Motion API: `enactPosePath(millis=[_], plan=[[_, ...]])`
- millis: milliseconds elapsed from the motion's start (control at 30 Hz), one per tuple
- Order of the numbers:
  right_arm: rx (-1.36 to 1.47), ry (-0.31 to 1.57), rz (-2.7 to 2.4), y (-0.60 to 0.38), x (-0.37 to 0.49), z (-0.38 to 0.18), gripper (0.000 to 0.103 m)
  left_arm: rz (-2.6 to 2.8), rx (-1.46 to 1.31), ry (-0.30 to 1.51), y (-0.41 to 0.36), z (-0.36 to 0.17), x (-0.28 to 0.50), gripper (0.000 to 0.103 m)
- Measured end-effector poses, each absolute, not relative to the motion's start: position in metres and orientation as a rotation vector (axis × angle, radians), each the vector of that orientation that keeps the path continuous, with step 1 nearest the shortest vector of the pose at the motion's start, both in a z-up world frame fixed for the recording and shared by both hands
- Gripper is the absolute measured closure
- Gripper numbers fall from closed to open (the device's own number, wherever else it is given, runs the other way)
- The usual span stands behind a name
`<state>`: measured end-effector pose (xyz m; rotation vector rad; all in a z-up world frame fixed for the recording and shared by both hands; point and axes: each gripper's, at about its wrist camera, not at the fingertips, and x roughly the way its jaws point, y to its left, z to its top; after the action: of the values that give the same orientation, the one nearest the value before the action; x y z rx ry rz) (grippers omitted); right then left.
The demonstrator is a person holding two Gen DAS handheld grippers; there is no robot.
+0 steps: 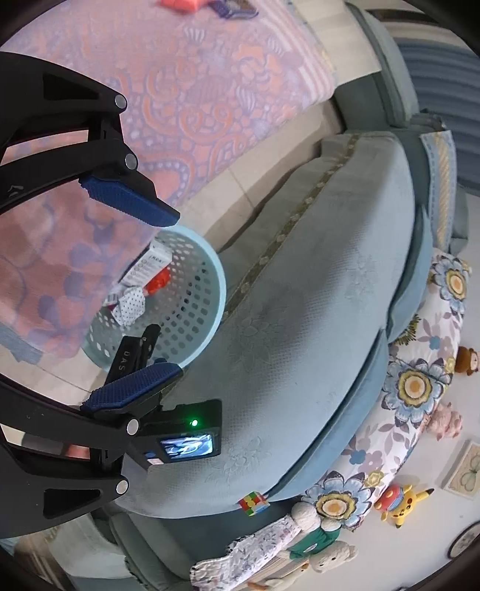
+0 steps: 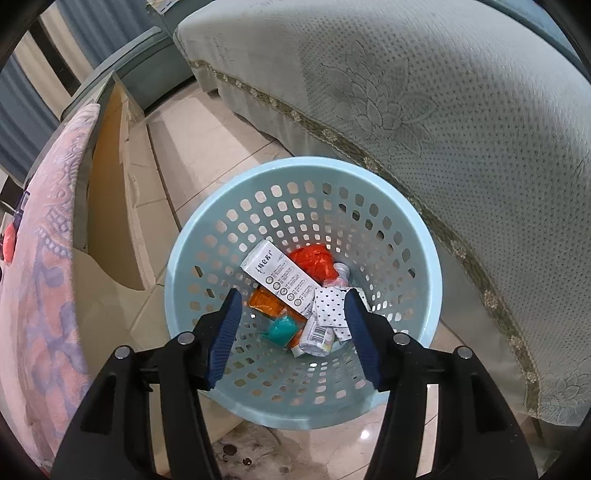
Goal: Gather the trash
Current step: 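Move both open tools back over the table toward the bottle and pink bag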
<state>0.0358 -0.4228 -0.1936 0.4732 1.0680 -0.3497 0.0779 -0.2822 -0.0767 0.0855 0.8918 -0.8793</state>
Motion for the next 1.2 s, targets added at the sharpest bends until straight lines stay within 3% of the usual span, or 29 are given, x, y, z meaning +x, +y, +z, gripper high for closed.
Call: enactPosePath(millis=[667, 1200], plan=[[0.252, 0.724, -0.073, -0.27, 0.067, -0.024, 0.048, -0.668, 0.012, 0.683, -0.136, 0.005, 0.068, 0.026], [0.167, 0.745, 0.062, -0.152, 0.152, -0.047, 0.047, -0.292, -0.162, 0.623, 0.054, -0.008, 0.119, 0.024]])
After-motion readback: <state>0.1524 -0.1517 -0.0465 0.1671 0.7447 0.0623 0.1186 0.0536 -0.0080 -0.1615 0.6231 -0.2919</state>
